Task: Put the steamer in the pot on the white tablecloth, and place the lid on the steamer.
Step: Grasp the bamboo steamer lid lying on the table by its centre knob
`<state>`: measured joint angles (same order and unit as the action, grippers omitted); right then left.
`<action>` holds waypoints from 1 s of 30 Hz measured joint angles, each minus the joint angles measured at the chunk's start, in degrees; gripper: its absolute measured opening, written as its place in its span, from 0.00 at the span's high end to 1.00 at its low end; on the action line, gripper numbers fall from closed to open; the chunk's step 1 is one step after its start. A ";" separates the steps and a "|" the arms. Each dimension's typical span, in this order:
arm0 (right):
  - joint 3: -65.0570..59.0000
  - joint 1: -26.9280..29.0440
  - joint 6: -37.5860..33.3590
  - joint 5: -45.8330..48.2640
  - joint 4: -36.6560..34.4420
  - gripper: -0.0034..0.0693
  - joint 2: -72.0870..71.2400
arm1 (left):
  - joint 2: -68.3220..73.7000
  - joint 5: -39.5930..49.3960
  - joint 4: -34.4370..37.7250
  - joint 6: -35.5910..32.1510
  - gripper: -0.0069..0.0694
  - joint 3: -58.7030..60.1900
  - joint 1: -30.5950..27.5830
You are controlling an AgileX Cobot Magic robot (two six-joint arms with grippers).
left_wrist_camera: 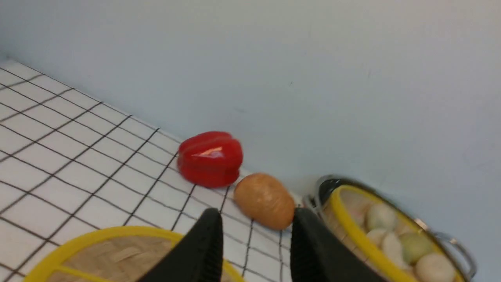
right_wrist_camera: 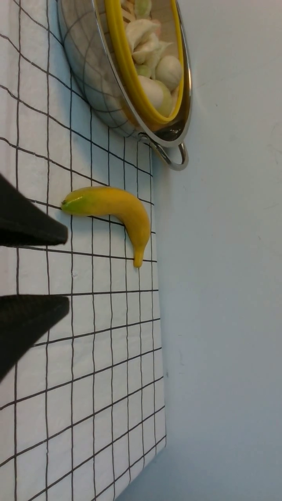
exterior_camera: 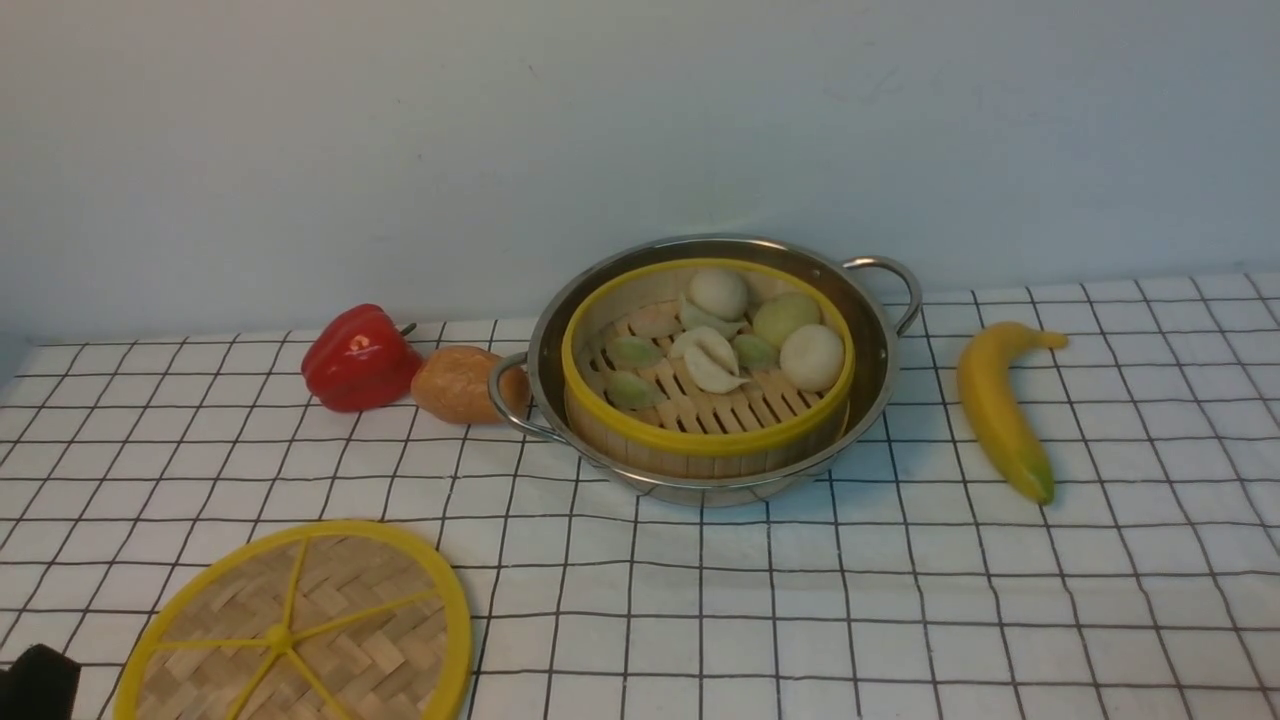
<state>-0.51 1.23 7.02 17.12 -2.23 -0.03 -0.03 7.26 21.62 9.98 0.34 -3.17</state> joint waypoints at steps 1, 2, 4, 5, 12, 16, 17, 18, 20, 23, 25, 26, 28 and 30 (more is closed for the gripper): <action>0.00 0.00 0.00 0.00 0.00 0.66 -0.01 | 0.00 1.33 1.39 -0.89 0.59 -1.06 0.00; 0.00 0.00 0.00 0.00 0.00 0.65 -0.01 | 0.00 2.67 1.76 -1.58 0.59 -1.96 0.00; 0.00 0.00 0.00 0.00 -0.01 0.64 -0.01 | 1.07 7.85 3.07 -3.65 0.59 -6.37 0.00; 0.00 0.00 0.00 0.00 -0.01 0.64 -0.01 | 2.86 11.02 3.64 -4.76 0.59 -9.84 0.00; 0.00 0.00 0.00 0.00 -0.01 0.62 -0.01 | 20.48 37.90 -2.43 -12.77 0.59 -29.84 0.00; 0.00 0.00 0.00 0.00 -0.01 0.62 -0.01 | 38.01 50.00 -14.67 -19.39 0.59 -37.36 0.00; 0.00 0.00 0.00 0.00 -0.01 0.62 -0.01 | 42.56 49.76 -16.50 -19.96 0.59 -38.30 0.00; 0.00 0.00 0.00 0.00 -0.01 0.62 -0.01 | 43.31 49.60 -17.07 -20.06 0.59 -38.61 0.00; 0.00 0.00 0.19 0.00 -0.01 0.62 -0.01 | 50.84 48.38 -18.61 -20.81 0.59 -40.11 0.00; 0.00 0.00 0.41 0.00 -0.01 0.62 -0.01 | 64.46 45.67 -19.04 -23.28 0.59 -44.05 0.00; 0.00 0.00 0.41 0.00 -0.01 0.62 -0.01 | 69.24 45.25 -19.04 -24.18 0.59 -45.37 0.00; 0.00 0.00 0.41 0.00 -0.01 0.62 -0.01 | 75.25 44.91 -19.09 -25.28 0.59 -47.63 0.00; 0.00 0.00 0.41 0.00 -0.01 0.62 -0.01 | 81.71 44.91 -19.09 -26.87 0.59 -50.39 0.00; 0.00 0.00 0.41 0.00 -0.01 0.62 -0.01 | 84.49 44.91 -18.96 -27.77 0.59 -51.59 0.00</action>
<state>-0.51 1.23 7.43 17.12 -2.24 -0.05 84.46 52.18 2.66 -17.78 -51.25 -3.17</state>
